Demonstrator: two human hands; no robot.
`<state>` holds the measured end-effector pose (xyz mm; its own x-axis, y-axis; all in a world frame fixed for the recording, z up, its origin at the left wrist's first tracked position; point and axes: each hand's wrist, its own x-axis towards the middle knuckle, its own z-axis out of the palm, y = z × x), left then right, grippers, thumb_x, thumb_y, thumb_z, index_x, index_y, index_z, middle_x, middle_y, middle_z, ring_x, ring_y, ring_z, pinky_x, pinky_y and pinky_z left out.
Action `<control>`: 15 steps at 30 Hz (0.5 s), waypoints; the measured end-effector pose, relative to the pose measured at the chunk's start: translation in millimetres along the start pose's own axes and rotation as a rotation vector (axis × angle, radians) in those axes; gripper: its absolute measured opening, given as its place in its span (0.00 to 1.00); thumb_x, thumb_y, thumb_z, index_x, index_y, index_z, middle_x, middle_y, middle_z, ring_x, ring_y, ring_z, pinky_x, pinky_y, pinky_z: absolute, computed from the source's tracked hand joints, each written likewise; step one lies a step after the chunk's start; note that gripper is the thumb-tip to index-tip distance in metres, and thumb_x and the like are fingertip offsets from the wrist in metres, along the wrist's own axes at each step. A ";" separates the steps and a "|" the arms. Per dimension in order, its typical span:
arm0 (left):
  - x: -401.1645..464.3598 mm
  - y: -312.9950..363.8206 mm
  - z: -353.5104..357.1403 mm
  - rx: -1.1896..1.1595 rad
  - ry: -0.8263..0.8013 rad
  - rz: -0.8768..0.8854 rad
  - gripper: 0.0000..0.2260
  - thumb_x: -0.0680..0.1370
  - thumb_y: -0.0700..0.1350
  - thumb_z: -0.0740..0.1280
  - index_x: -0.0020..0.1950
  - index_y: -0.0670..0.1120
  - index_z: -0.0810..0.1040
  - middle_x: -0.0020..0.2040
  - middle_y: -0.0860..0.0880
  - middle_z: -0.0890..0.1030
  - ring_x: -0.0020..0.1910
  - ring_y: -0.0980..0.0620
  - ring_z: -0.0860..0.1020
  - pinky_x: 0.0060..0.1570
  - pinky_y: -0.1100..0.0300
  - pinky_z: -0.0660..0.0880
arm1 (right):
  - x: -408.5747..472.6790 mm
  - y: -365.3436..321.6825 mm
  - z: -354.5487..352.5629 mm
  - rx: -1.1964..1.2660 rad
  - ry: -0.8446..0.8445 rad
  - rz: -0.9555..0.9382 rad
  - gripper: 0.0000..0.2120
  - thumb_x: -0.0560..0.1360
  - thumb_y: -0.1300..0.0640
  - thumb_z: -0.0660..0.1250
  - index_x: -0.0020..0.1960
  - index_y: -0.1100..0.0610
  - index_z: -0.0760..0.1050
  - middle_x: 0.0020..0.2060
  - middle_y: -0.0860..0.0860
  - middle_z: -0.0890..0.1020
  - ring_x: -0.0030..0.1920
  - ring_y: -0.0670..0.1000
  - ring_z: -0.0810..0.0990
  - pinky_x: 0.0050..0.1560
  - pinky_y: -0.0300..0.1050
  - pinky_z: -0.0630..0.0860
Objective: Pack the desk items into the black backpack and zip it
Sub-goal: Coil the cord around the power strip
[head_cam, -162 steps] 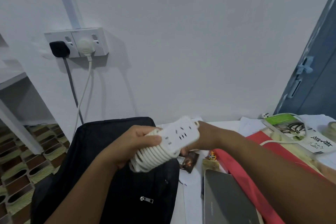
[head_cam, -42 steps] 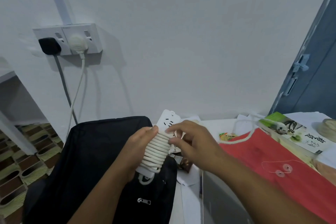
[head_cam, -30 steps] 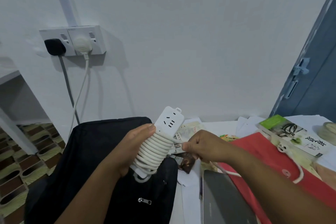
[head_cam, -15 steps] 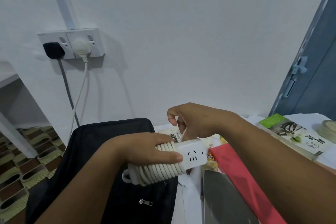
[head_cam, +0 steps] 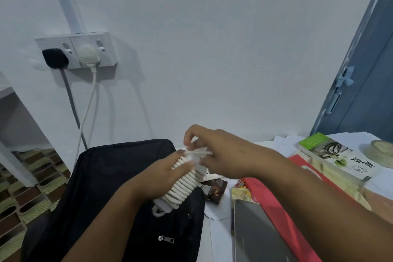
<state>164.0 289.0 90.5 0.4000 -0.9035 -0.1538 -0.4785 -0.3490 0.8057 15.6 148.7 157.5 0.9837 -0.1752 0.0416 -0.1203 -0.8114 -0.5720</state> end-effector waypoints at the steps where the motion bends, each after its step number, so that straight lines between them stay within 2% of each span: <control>1: -2.1 -5.0 -1.6 -0.107 0.075 0.004 0.12 0.82 0.59 0.61 0.62 0.58 0.75 0.50 0.50 0.85 0.47 0.52 0.85 0.52 0.46 0.82 | -1.1 10.6 4.4 0.075 0.118 -0.010 0.17 0.78 0.65 0.65 0.57 0.44 0.70 0.54 0.45 0.81 0.33 0.40 0.77 0.38 0.39 0.74; 3: -7.1 -12.4 -7.3 -0.304 0.165 -0.006 0.15 0.82 0.60 0.59 0.61 0.53 0.77 0.50 0.45 0.85 0.47 0.44 0.85 0.51 0.39 0.81 | -1.8 31.9 18.0 0.140 0.344 -0.032 0.14 0.79 0.61 0.67 0.59 0.45 0.76 0.47 0.41 0.81 0.30 0.43 0.75 0.39 0.38 0.71; 5: -11.6 -12.9 -10.3 -0.455 0.132 -0.035 0.19 0.82 0.62 0.57 0.63 0.51 0.77 0.50 0.41 0.85 0.45 0.40 0.85 0.48 0.38 0.82 | -3.2 43.2 35.7 0.218 0.409 -0.065 0.13 0.80 0.60 0.67 0.61 0.46 0.80 0.43 0.35 0.79 0.33 0.41 0.75 0.43 0.34 0.71; 6: -13.5 -11.5 -10.3 -0.537 0.108 -0.074 0.21 0.82 0.63 0.56 0.63 0.50 0.78 0.50 0.38 0.84 0.43 0.38 0.84 0.44 0.40 0.82 | -3.1 45.3 43.6 0.236 0.399 -0.080 0.13 0.80 0.60 0.67 0.61 0.46 0.80 0.44 0.32 0.79 0.38 0.39 0.78 0.46 0.32 0.71; 8: -15.9 -7.5 -8.8 -0.702 0.089 -0.188 0.26 0.80 0.65 0.56 0.62 0.46 0.79 0.49 0.33 0.83 0.41 0.33 0.83 0.39 0.42 0.82 | -0.9 48.4 52.0 0.229 0.374 -0.106 0.14 0.81 0.62 0.65 0.62 0.47 0.80 0.46 0.36 0.80 0.47 0.40 0.79 0.51 0.35 0.74; 9: -16.6 -6.3 -8.0 -0.768 0.089 -0.223 0.27 0.79 0.65 0.57 0.63 0.44 0.79 0.50 0.32 0.83 0.41 0.32 0.83 0.39 0.41 0.82 | 0.9 50.9 53.4 0.211 0.367 -0.122 0.15 0.80 0.64 0.65 0.62 0.48 0.80 0.44 0.41 0.80 0.46 0.42 0.78 0.49 0.36 0.73; 12: -17.3 -8.6 -4.3 -0.847 0.091 -0.228 0.27 0.79 0.62 0.61 0.63 0.41 0.79 0.52 0.31 0.83 0.44 0.31 0.83 0.45 0.33 0.80 | 6.2 60.1 50.7 0.174 0.397 -0.138 0.23 0.77 0.73 0.61 0.59 0.49 0.82 0.41 0.45 0.77 0.43 0.41 0.77 0.45 0.29 0.68; 15: -15.8 -7.2 2.2 -0.886 0.129 -0.241 0.28 0.78 0.63 0.63 0.61 0.39 0.81 0.48 0.31 0.83 0.38 0.34 0.82 0.42 0.34 0.81 | 9.0 63.0 50.3 0.231 0.424 -0.097 0.22 0.77 0.72 0.63 0.55 0.46 0.83 0.42 0.49 0.78 0.43 0.42 0.77 0.45 0.29 0.68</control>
<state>159.5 305.3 85.8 0.5206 -0.7778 -0.3523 0.3798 -0.1586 0.9114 23.6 123.9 80.6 0.8420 -0.3553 0.4059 0.0491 -0.6989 -0.7136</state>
